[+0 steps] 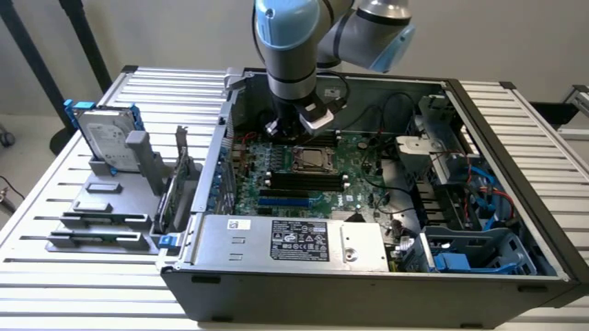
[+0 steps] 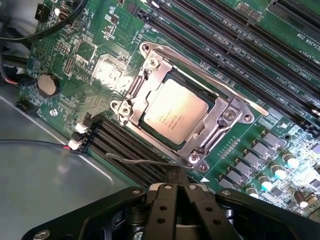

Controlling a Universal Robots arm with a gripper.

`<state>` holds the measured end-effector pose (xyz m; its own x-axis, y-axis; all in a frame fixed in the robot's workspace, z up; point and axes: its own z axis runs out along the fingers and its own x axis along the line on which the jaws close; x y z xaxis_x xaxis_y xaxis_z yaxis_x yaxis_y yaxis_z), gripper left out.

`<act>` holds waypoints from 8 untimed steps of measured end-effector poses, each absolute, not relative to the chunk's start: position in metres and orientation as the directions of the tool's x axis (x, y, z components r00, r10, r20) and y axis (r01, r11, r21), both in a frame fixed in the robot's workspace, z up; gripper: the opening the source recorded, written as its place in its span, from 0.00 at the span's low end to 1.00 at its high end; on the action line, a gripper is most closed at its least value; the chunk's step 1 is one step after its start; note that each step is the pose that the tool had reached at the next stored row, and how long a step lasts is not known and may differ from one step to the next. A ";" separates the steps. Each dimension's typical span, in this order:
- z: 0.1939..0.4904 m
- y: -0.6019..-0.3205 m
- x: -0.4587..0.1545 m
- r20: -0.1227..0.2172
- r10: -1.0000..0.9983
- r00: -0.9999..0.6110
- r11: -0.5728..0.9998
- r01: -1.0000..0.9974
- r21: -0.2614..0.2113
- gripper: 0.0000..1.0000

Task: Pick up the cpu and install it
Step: 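Install the first cpu locking lever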

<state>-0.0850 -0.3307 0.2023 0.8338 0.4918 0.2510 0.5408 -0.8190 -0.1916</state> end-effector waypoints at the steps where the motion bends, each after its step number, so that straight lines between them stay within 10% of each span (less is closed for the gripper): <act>1: 0.202 -0.330 -0.085 0.250 0.494 0.833 -0.818 0.542 -0.190 0.11; 8: 0.201 -0.329 -0.080 0.247 0.508 0.825 -0.811 0.555 -0.184 0.11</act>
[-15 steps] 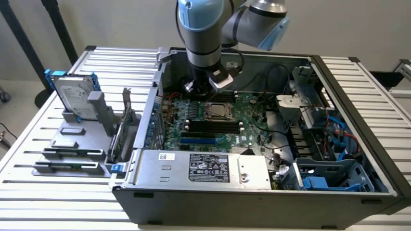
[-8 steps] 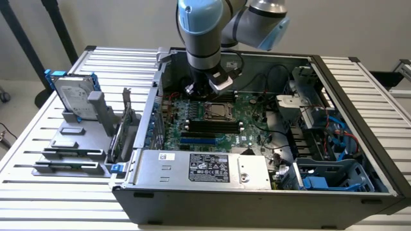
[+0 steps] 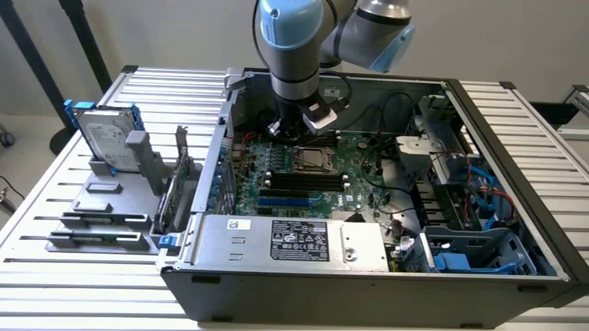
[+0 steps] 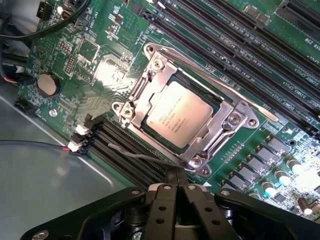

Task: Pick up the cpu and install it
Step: 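Install the first cpu locking lever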

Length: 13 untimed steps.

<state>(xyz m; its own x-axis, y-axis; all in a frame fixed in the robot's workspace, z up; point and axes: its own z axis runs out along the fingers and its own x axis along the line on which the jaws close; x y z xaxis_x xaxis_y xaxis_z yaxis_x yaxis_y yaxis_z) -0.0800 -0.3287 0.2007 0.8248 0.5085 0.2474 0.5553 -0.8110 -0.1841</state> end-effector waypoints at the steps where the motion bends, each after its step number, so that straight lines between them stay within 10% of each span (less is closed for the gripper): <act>1: 0.201 -0.329 -0.079 0.247 0.511 0.824 -0.810 0.557 -0.183 0.11; 13: 0.199 -0.326 -0.073 0.237 0.531 0.813 -0.802 0.573 -0.168 0.11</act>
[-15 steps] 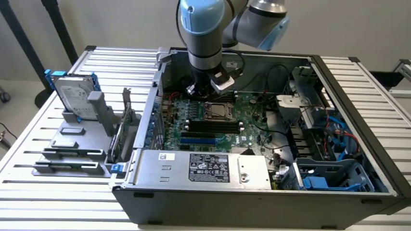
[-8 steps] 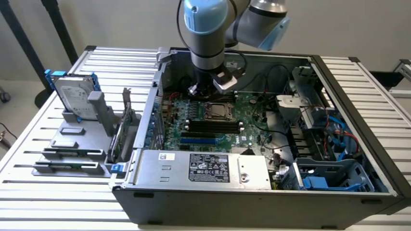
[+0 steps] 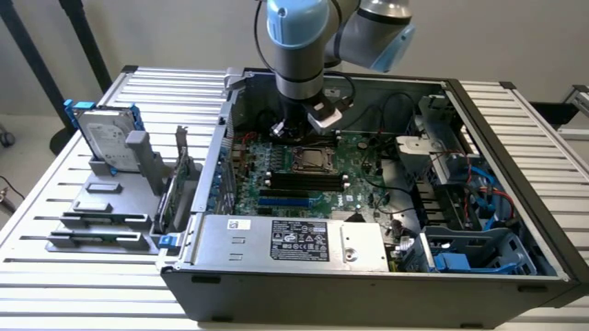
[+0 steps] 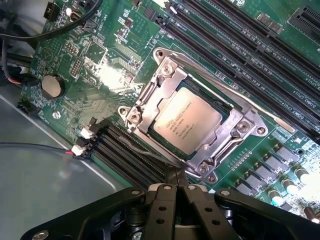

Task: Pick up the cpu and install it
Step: 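Install the first cpu locking lever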

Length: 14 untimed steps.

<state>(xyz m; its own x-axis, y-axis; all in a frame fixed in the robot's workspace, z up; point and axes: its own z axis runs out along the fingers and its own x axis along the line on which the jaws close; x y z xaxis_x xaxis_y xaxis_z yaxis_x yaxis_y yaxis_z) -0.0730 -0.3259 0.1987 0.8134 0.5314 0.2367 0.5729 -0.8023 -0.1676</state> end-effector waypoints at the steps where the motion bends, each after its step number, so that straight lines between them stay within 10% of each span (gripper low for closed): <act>1: 0.199 -0.325 -0.073 0.235 0.533 0.813 -0.802 0.573 -0.165 0.11; 14: 0.199 -0.323 -0.071 0.230 0.541 0.809 -0.800 0.579 -0.158 0.11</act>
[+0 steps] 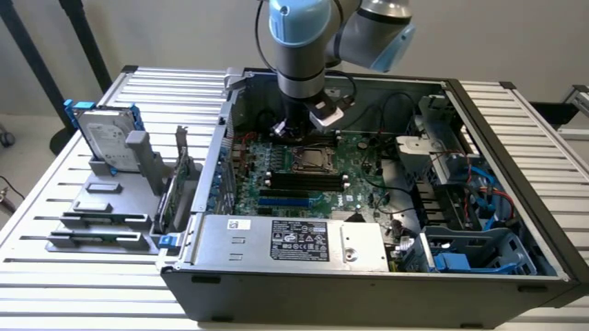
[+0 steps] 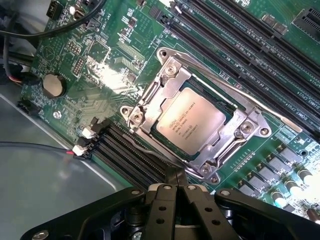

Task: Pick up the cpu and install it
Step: 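Install the first cpu locking lever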

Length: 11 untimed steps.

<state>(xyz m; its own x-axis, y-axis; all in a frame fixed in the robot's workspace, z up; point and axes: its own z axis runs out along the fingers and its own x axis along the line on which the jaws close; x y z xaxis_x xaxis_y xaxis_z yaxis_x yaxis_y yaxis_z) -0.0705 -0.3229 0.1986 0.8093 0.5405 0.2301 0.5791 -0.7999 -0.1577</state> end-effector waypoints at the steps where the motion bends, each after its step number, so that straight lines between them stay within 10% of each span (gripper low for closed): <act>1: 0.199 -0.323 -0.070 0.230 0.541 0.809 -0.799 0.580 -0.157 0.11; 11: 0.198 -0.323 -0.062 0.228 0.552 0.802 -0.793 0.590 -0.154 0.11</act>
<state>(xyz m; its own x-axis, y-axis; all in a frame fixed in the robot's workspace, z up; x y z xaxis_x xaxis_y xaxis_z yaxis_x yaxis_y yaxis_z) -0.0623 -0.3229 0.1984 0.8019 0.5523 0.2276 0.5897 -0.7928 -0.1541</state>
